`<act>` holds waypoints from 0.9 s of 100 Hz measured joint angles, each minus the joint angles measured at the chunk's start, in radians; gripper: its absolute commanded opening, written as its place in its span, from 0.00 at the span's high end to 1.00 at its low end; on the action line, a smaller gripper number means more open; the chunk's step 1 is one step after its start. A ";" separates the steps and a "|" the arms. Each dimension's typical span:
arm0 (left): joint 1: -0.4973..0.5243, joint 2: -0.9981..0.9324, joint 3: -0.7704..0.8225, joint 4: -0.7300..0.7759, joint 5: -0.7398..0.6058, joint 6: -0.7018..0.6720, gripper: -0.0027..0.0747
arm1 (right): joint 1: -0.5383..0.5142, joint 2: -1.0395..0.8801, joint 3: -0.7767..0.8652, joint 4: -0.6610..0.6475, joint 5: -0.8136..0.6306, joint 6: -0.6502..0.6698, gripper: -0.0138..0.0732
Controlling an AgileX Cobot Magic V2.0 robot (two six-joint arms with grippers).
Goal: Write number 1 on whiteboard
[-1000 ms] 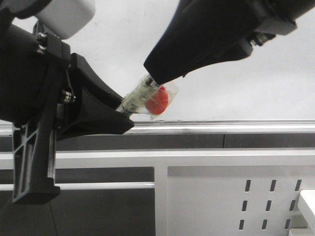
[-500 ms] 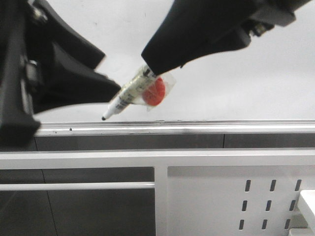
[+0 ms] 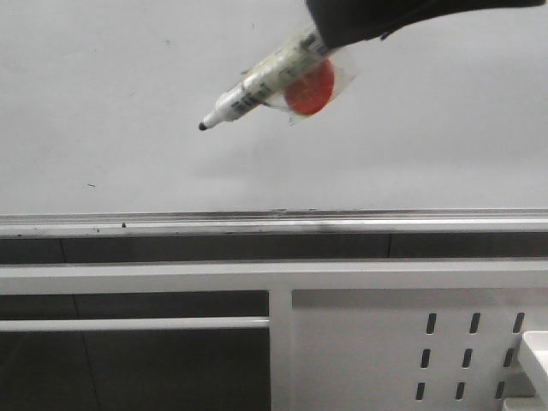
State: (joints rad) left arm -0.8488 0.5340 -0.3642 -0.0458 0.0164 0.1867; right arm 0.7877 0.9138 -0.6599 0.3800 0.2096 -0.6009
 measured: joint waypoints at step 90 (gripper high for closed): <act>0.399 -0.135 0.113 -0.253 -0.152 -0.002 0.99 | -0.152 -0.102 0.067 0.097 -0.148 0.002 0.92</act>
State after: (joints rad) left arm -0.4495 0.3986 -0.2512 -0.2993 -0.1352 0.1851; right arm 0.6357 0.8114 -0.5929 0.4769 0.0616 -0.5992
